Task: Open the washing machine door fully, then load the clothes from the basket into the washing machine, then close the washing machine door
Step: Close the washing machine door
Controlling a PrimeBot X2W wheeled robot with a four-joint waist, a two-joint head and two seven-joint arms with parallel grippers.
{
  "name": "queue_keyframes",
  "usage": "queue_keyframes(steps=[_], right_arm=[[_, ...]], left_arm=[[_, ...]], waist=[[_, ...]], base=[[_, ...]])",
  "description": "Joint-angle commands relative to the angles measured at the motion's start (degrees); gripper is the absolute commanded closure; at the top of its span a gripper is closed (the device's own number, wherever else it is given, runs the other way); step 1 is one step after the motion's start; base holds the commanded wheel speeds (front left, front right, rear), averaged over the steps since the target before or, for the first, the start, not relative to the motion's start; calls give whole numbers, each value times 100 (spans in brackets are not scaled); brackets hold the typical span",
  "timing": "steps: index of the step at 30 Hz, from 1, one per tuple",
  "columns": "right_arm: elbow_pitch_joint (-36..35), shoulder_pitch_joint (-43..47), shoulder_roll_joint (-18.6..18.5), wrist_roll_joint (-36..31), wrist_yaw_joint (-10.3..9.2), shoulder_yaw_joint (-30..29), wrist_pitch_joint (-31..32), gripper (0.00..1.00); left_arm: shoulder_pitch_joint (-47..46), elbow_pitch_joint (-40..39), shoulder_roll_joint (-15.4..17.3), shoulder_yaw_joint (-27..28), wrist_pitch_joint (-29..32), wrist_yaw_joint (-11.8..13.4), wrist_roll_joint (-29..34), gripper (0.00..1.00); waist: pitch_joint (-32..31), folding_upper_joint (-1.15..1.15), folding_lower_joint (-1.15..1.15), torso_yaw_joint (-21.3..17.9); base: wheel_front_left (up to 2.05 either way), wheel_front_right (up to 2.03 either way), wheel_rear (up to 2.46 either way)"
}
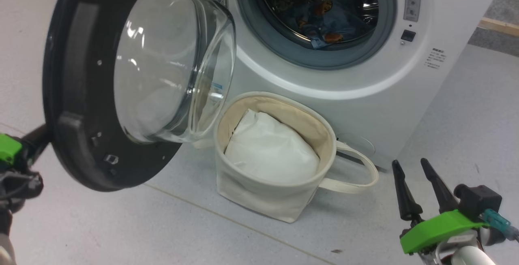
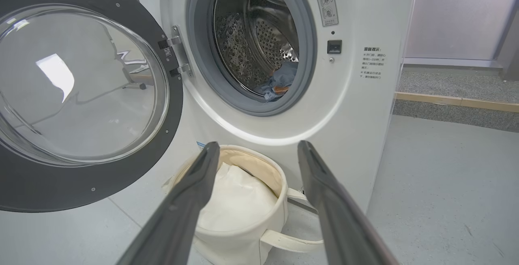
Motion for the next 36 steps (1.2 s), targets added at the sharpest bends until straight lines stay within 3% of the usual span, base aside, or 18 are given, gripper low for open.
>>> queue_keyframes(steps=[1, 9, 17, 30, 36], right_arm=[[-207, -56, -57, 50, 1, 26, -71, 0], [-247, -18, 91, 54, 1, 21, -71, 0], [-255, 19, 188, 33, 1, -25, -71, 0], [-327, 116, 325, -15, 1, -170, -71, 0], [-356, 87, 383, -29, 1, -154, -71, 0]], left_arm=[[2, -328, 188, 46, 151, -39, -27, 100], [343, -1090, -183, -239, 563, -8, -42, 100], [698, -1964, -463, -434, 879, 239, -59, 100], [1456, -3800, -903, -679, 1348, 965, -152, 100], [1598, -4119, -1005, -743, 1254, 1096, -52, 100]], waist=[[-13, 0, 0, 41], [-80, 0, 0, 76], [-95, 0, 0, -120], [-116, 0, 0, -824], [-76, 0, 0, -1328]], base=[[0, 0, 0], [0, 0, 0], [0, 0, 0], [0, 0, 0], [0, 0, 0]])
